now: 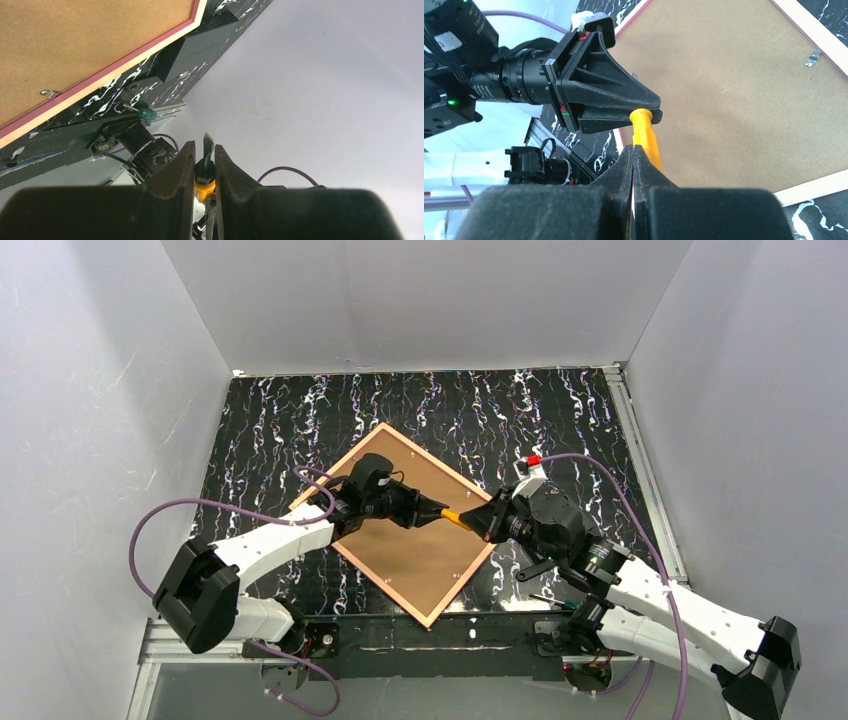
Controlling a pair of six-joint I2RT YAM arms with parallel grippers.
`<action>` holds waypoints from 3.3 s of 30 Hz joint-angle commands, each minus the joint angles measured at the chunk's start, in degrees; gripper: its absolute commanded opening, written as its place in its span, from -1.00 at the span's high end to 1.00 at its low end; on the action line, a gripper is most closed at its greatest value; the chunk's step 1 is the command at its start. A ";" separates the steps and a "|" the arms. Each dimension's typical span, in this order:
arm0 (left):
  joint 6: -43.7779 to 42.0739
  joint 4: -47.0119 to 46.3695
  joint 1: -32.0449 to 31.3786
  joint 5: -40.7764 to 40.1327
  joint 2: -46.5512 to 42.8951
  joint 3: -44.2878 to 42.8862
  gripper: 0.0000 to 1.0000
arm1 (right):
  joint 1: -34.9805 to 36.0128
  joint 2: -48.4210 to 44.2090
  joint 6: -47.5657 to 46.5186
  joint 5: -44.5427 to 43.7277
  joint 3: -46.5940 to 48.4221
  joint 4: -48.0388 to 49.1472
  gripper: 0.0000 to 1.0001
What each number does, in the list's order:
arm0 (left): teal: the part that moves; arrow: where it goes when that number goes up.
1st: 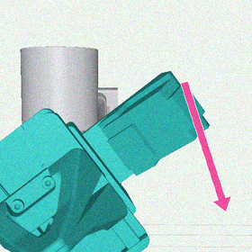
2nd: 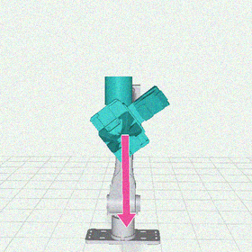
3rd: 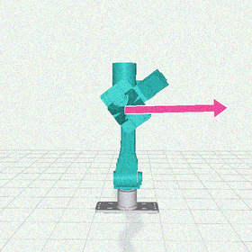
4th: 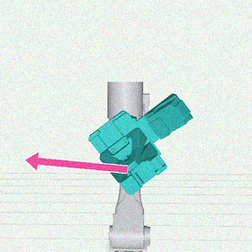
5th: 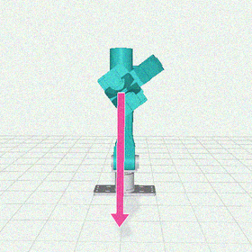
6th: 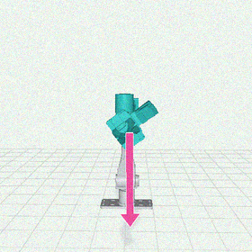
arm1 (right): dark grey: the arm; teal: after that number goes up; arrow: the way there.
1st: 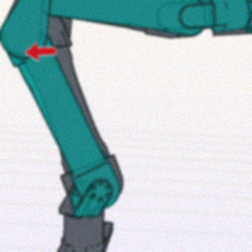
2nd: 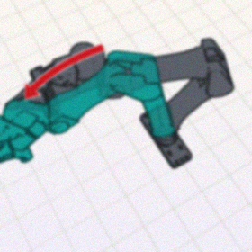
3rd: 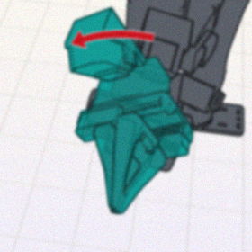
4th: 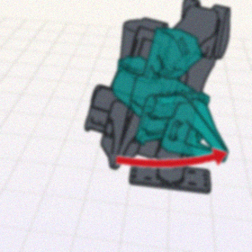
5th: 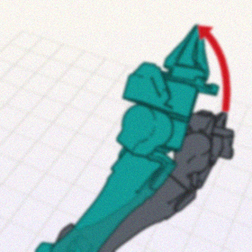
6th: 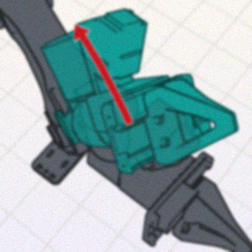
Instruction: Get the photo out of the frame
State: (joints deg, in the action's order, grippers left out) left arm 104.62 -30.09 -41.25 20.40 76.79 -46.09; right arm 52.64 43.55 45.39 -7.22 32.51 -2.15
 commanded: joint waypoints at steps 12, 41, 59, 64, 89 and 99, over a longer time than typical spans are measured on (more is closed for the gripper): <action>4.04 0.04 0.35 1.00 -2.34 1.02 1.00 | -4.26 1.89 -3.45 -0.76 9.89 -11.77 0.97; -7.58 4.55 2.38 3.49 -2.27 -1.05 1.00 | -4.48 12.23 -14.02 1.80 12.34 -17.97 0.97; -20.55 5.85 2.70 12.39 3.04 -8.33 1.00 | -8.70 5.00 -10.14 21.09 10.93 -5.67 0.97; -20.86 4.90 2.72 12.12 3.34 -8.34 1.00 | -8.70 7.81 -8.77 22.06 9.33 -4.54 0.97; -25.16 9.97 2.74 10.71 2.70 -11.12 1.00 | -8.43 9.10 -10.05 14.97 6.95 -14.17 0.97; -33.09 20.01 2.47 9.55 1.82 -14.65 1.00 | -8.44 8.25 -10.35 14.12 7.57 -15.23 0.97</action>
State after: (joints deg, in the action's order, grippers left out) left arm 78.61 -19.90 -38.46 26.04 80.47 -55.27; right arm 44.42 52.21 37.28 11.88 39.94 -12.29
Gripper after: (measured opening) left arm 0.132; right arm 0.020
